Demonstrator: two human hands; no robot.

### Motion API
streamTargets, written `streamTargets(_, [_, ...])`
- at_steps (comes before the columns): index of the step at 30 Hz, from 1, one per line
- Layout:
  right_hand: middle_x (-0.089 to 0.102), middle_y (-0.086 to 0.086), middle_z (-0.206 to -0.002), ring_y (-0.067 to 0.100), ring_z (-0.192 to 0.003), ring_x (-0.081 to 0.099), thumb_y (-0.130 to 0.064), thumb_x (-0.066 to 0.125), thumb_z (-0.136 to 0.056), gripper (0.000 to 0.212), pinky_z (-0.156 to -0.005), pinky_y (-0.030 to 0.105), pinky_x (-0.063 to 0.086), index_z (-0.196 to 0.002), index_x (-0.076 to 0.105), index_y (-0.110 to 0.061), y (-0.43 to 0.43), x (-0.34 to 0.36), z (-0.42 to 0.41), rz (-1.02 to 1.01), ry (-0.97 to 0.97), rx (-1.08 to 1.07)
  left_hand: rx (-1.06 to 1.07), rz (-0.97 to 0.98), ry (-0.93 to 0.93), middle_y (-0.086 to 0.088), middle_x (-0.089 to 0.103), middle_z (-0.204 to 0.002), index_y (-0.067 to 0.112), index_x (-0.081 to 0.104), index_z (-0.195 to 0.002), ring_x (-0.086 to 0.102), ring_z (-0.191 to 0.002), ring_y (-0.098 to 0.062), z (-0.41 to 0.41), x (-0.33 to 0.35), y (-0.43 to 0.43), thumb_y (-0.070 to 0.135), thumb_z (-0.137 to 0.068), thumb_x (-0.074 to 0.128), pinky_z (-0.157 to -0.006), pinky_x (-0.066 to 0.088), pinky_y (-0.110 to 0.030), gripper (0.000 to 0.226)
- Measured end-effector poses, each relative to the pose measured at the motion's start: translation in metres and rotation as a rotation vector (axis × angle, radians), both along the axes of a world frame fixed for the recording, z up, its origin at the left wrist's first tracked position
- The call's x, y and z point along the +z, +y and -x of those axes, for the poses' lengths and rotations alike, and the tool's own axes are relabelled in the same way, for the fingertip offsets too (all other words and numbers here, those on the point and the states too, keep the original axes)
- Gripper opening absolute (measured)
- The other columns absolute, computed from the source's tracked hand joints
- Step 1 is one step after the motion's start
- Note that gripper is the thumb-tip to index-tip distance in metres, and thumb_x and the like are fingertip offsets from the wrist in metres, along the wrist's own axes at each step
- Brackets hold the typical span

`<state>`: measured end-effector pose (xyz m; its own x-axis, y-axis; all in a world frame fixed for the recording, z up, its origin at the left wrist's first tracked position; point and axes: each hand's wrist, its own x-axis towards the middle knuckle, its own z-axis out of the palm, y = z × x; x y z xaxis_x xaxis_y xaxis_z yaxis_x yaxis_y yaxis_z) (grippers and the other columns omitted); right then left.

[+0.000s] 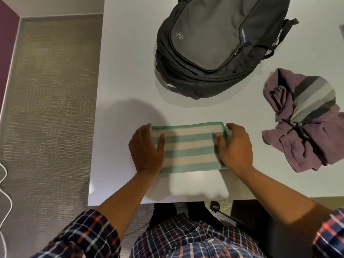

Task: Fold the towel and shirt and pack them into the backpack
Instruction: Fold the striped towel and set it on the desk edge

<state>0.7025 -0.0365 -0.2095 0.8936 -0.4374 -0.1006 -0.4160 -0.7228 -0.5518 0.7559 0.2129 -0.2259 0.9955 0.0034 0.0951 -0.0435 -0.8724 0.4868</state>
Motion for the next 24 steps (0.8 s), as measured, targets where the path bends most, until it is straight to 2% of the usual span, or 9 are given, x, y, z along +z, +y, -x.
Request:
streamTargets(3, [0.056, 0.008, -0.133, 0.028, -0.121, 0.051, -0.041, 0.054, -0.094, 0.049, -0.098, 0.046, 0.046, -0.133, 0.047, -0.014, 0.023, 0.009, 0.002, 0.051, -0.087, 0.250, -0.250, -0.065, -0.028, -0.014, 0.051, -0.139, 0.008, 0.047, -0.138, 0.046, -0.129, -0.031, 0.018, -0.008, -0.010, 0.047, -0.095, 0.045, -0.108, 0.035, -0.043, 0.059])
streamTargets(5, [0.042, 0.008, -0.151, 0.026, -0.140, 0.036, -0.046, 0.054, -0.095, 0.061, -0.115, 0.041, 0.032, -0.145, 0.040, -0.015, 0.037, 0.005, 0.002, 0.103, -0.045, 0.384, -0.354, -0.113, 0.025, -0.012, 0.042, -0.149, 0.008, 0.040, -0.145, 0.037, -0.139, -0.029, 0.027, -0.019, -0.016, 0.049, -0.095, 0.045, -0.115, 0.027, -0.043, 0.065])
streamTargets(7, [0.027, 0.007, -0.160, 0.024, -0.149, 0.021, -0.051, 0.050, -0.096, 0.070, -0.121, 0.039, 0.018, -0.153, 0.028, -0.015, 0.046, -0.005, 0.004, 0.172, 0.016, 0.480, -0.426, -0.179, 0.076, -0.011, 0.033, -0.155, 0.007, 0.033, -0.149, 0.027, -0.145, -0.026, 0.032, -0.030, -0.016, 0.051, -0.095, 0.045, -0.119, 0.020, -0.041, 0.070])
streamTargets(11, [0.007, 0.004, -0.165, 0.023, -0.152, 0.002, -0.060, 0.032, -0.099, 0.077, -0.123, 0.045, 0.012, -0.158, 0.009, -0.016, 0.041, -0.032, 0.014, 0.260, 0.195, 0.559, -0.471, -0.270, 0.145, -0.009, 0.020, -0.161, 0.009, 0.020, -0.153, 0.013, -0.149, -0.022, 0.035, -0.044, -0.006, 0.054, -0.096, 0.040, -0.121, 0.013, -0.040, 0.076])
streamTargets(16, [0.003, 0.003, -0.166, 0.021, -0.152, -0.004, -0.065, 0.025, -0.097, 0.080, -0.123, 0.041, 0.002, -0.158, 0.003, -0.017, 0.037, -0.040, 0.015, 0.319, 0.245, 0.571, -0.469, -0.290, 0.212, -0.006, 0.010, -0.163, 0.013, 0.009, -0.155, 0.003, -0.150, -0.018, 0.034, -0.043, -0.006, 0.057, -0.097, 0.031, -0.122, 0.004, -0.035, 0.076])
streamTargets(21, [-0.001, 0.002, -0.166, 0.020, -0.152, -0.008, -0.064, 0.021, -0.097, 0.080, -0.123, 0.040, -0.002, -0.158, -0.002, -0.018, 0.038, -0.039, 0.015, 0.334, 0.263, 0.565, -0.457, -0.274, 0.237, -0.006, 0.010, -0.163, 0.013, 0.011, -0.155, 0.004, -0.150, -0.018, 0.033, -0.038, -0.008, 0.058, -0.097, 0.029, -0.122, 0.004, -0.034, 0.076])
streamTargets(24, [-0.002, 0.002, -0.166, 0.020, -0.152, -0.009, -0.063, 0.021, -0.098, 0.078, -0.123, 0.041, 0.000, -0.158, -0.002, -0.017, 0.038, -0.039, 0.015, 0.328, 0.260, 0.570, -0.282, -0.203, 0.227, -0.004, 0.008, -0.163, 0.014, 0.013, -0.155, 0.006, -0.150, -0.018, 0.036, -0.026, -0.004, 0.059, -0.096, 0.033, -0.122, 0.009, -0.035, 0.077])
